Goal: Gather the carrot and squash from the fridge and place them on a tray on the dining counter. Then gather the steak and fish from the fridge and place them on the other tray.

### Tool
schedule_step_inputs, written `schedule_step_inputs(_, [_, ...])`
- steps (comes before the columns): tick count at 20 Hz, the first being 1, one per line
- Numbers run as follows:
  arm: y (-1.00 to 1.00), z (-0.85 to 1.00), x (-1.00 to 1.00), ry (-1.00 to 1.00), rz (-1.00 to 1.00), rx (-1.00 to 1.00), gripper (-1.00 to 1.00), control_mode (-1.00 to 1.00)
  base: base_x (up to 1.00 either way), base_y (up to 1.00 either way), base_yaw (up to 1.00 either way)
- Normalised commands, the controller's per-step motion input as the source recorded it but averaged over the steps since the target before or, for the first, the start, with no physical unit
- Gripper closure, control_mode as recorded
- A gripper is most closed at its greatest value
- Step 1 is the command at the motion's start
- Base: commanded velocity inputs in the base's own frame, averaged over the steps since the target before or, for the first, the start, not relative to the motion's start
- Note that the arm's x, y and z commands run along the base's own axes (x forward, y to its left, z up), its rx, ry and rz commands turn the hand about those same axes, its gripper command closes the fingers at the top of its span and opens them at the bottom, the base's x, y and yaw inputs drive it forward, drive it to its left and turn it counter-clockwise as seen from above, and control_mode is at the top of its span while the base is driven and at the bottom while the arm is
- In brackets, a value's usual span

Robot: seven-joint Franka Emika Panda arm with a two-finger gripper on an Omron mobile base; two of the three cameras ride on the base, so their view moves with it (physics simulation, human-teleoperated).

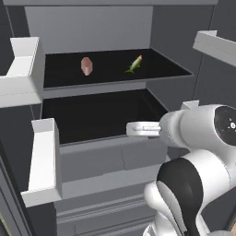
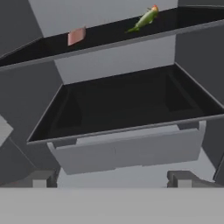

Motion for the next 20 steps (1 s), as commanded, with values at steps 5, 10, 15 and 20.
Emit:
schedule_step_inputs(5, [-0.23, 0.85, 0.17, -0.07, 0.03, 0.0, -1.0, -1.0, 0.0, 0.0, 0.0])
schedule_step_inputs(10, [-0.02, 0.55, 0.53, -0.01, -0.02, -0.02, -1.0, -1.0, 0.0, 0.0, 0.0])
schedule_step_inputs(15, [0.0, 0.16, 0.74, 0.01, -0.17, -0.02, -1.0, -1.0, 0.0, 0.0, 0.0])
schedule_step_inputs(20, [-0.31, 0.0, 0.54, 0.04, -0.11, 0.0, -1.0, -1.0, 0.0, 0.0, 0.0])
